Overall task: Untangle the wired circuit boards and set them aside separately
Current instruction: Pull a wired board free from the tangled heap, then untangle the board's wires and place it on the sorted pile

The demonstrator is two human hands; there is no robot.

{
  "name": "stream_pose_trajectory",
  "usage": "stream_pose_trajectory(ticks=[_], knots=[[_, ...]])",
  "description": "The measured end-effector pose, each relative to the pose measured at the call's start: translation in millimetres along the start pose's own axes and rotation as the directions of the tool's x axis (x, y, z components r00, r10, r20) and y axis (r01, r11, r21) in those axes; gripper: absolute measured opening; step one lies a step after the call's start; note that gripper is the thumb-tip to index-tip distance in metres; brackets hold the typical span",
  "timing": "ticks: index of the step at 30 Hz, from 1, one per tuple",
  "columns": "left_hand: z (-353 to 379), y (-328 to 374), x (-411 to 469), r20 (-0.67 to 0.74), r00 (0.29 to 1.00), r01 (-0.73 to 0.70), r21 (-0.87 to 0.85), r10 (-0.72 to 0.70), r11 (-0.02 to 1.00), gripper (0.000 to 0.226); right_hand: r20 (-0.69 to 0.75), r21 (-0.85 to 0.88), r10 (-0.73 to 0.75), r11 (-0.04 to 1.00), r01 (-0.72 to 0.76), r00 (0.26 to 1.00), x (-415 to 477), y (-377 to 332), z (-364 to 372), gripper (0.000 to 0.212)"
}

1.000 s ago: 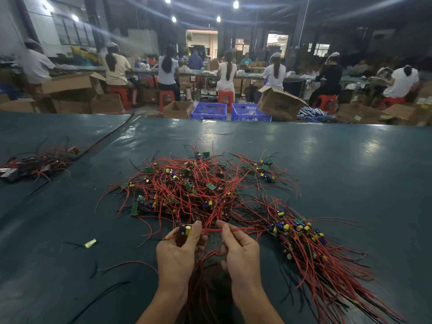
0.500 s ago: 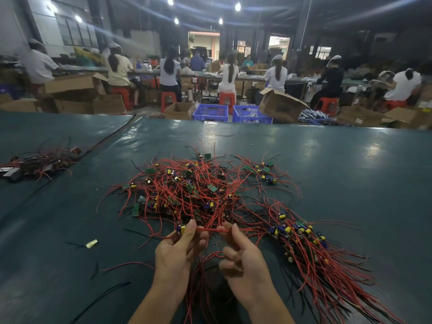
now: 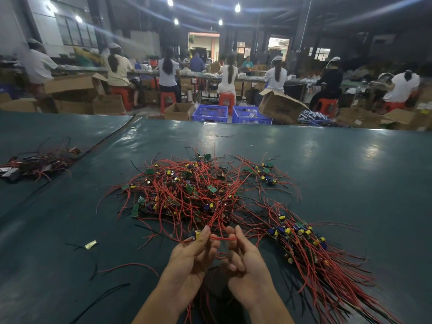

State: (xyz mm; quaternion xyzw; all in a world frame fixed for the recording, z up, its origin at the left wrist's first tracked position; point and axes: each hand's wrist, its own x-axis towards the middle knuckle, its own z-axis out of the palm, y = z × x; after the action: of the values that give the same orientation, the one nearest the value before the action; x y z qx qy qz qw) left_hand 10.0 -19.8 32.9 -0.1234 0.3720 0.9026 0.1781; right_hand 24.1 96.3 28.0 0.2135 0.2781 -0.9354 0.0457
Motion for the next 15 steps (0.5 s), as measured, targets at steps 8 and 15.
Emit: stream_pose_trajectory(ticks=[8, 15], knots=[[-4.1, 1.6, 2.0, -0.079, 0.974, -0.206, 0.089, 0.213, 0.975, 0.018, -0.083, -0.344, -0.339, 0.892, 0.293, 0.937, -3.1, 4.1, -3.6, 0.033], [-2.3, -5.4, 1.9, -0.149, 0.897, -0.372, 0.258, 0.417, 0.892, 0.021, 0.128, -0.491, -0.367, 0.783, 0.381, 0.921, -14.2, 30.0, 10.2, 0.011]])
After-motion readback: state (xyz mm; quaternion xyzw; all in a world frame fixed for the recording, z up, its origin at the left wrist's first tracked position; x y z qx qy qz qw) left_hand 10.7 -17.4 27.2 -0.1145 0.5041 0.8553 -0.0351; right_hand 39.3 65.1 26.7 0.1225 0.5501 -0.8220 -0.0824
